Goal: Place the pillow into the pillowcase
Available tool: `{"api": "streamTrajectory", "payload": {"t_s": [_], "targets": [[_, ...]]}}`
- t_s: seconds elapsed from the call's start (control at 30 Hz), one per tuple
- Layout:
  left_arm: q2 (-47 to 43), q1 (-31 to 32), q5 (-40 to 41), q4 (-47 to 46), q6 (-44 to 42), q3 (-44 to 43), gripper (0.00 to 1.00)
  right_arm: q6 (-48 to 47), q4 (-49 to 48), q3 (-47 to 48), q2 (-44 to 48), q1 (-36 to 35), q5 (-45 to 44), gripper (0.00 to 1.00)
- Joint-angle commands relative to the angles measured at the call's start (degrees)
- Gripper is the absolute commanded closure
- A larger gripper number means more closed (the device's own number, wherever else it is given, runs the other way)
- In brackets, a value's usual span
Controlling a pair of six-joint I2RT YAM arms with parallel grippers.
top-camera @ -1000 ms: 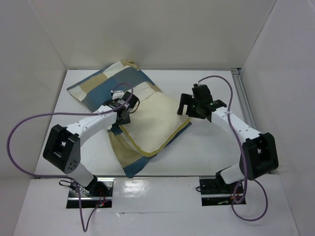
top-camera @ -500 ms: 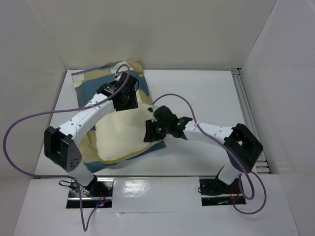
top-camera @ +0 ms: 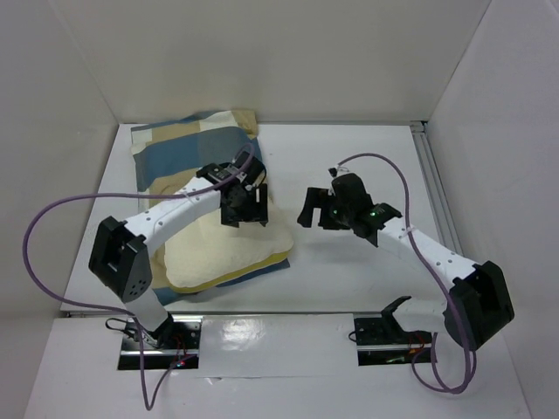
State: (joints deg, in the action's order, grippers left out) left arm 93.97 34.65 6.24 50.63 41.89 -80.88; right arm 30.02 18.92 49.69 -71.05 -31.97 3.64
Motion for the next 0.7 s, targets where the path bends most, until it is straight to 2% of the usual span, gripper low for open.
{"api": "streamTrajectory", "payload": {"t_s": [0.0,0.1,0.13,0.17,0.2,0.23,0.3,0.47,0.67], "targets": [[5.06,0.59,-3.52,-4.13,2.85,-0.85,0.14,1.44,3.15,-2.23,1.00,3.91,0.13,0.00],[10.69,1.12,-1.76,-5.36,3.46,-2.08,0.14,1.44,2.62,-2.85,1.00,5.07,0.76,0.00],[11.83,1.12,-1.76,-6.06,2.94,-2.09,0.24,1.44,2.62,-3.37,1.00,5.07,1.28,0.00],[12.72,1.12,-1.76,-6.07,2.33,-2.61,0.37,1.44,2.01,-3.37,1.00,5.07,1.28,0.00],[13.51,1.12,-1.76,-6.07,2.32,-2.61,0.64,1.44,2.00,-3.37,-0.31,5.07,1.28,0.00],[13.52,0.07,-1.76,-3.63,1.80,-4.27,1.00,0.23,1.48,-3.37,-1.02,5.07,2.67,0.00],[11.95,-2.56,-1.76,-1.07,0.84,-4.81,1.00,-0.31,1.47,-2.33,-4.25,5.07,3.30,0.00],[-3.23,-8.10,-4.30,2.54,-5.57,-6.83,1.00,-2.07,-3.53,1.19,-10.94,3.93,6.02,0.00],[-10.30,-15.41,-11.86,5.71,-9.11,-8.85,1.00,-5.67,-8.19,11.92,-23.68,-0.37,9.10,0.00]]}}
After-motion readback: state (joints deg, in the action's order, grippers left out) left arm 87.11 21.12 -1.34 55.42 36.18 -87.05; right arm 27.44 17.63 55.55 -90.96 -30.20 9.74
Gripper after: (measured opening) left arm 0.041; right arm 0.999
